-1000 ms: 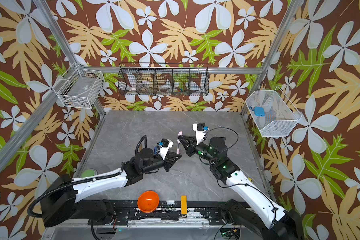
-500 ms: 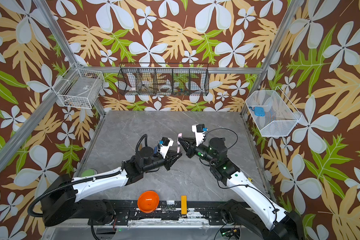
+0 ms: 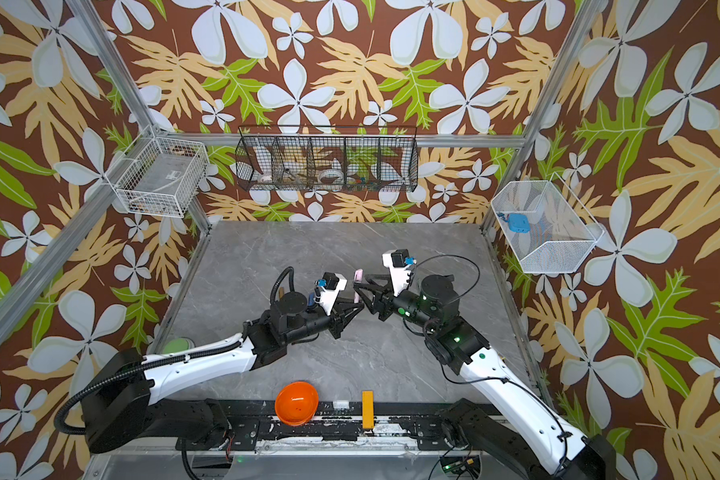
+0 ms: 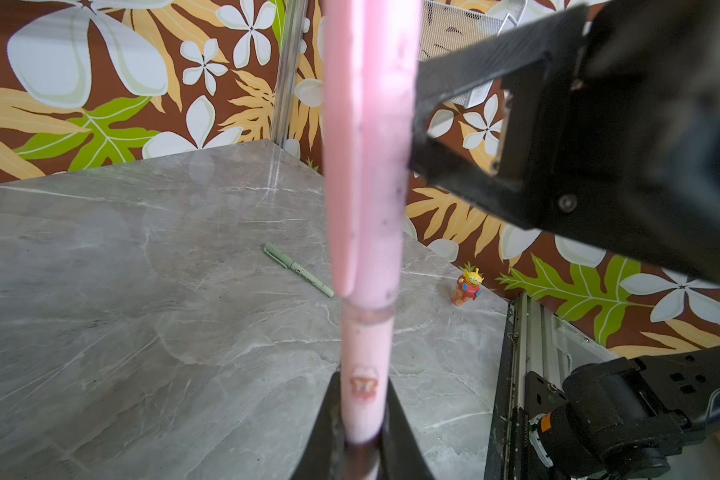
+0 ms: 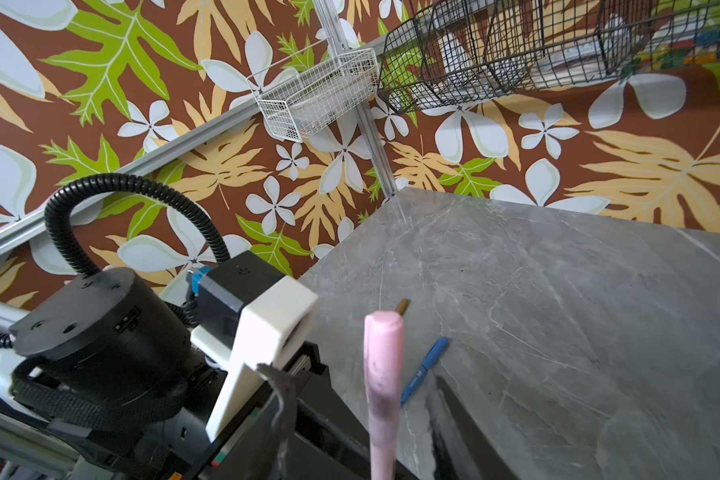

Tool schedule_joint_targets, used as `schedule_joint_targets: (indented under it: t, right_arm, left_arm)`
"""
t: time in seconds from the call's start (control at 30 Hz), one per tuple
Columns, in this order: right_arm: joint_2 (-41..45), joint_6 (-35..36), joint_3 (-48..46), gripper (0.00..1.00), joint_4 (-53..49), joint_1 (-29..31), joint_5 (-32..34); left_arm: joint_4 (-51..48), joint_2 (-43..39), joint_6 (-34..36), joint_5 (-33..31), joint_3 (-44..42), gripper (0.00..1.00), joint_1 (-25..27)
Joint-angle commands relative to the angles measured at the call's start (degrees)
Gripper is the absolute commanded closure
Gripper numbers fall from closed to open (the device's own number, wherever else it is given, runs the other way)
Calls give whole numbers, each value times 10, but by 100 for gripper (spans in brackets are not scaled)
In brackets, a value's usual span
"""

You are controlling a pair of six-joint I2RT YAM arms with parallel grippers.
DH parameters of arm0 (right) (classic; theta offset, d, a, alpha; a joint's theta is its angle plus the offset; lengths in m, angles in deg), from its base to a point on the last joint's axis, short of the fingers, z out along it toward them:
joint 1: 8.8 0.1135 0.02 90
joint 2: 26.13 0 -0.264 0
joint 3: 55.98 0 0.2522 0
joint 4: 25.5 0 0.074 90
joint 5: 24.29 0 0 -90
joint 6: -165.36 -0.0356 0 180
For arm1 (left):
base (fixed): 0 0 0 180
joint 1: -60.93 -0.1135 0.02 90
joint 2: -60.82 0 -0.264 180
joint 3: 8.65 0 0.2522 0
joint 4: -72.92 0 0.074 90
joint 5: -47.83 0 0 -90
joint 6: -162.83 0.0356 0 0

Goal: Insert the pens into the pen caps
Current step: 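Lower the pink cap onto the pen tip with the right gripper, then push the pink cap down onto the pen with the right gripper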

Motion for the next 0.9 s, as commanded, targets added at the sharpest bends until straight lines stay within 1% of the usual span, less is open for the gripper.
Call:
schedule_joint_targets:
  t: [0.0,0.07,0.23,0.47,0.57,0.67,0.73,0.77,0.87]
  right_arm:
    - [-2,35,15,45,-64,1,18]
    - [-13,34,23,43,-60,0,11]
    - [-58,35,49,43,-54,0,-7]
    - [-77,33,67,47,-38,0,-15]
    - [-82,29,71,50,-36,0,-22]
    - [-87,25,73,54,-35,0,-25]
    - [-90,24,74,58,-35,0,-28]
    - [-91,23,75,61,-34,1,-30]
    - [-92,15,69,75,-28,0,-37]
  left_arm:
    - [12,2,13,-6,7,100,0]
    - [8,1,13,-4,8,100,0]
    - [2,-1,16,-5,6,100,0]
    - [8,-2,12,-8,-4,100,1]
    - [11,-5,10,-9,-9,100,1]
    - [12,-6,11,-10,-11,100,1]
    - [11,-7,11,-11,-11,100,1]
    - [12,-8,12,-12,-12,100,1]
    - [20,-10,13,-16,-14,100,1]
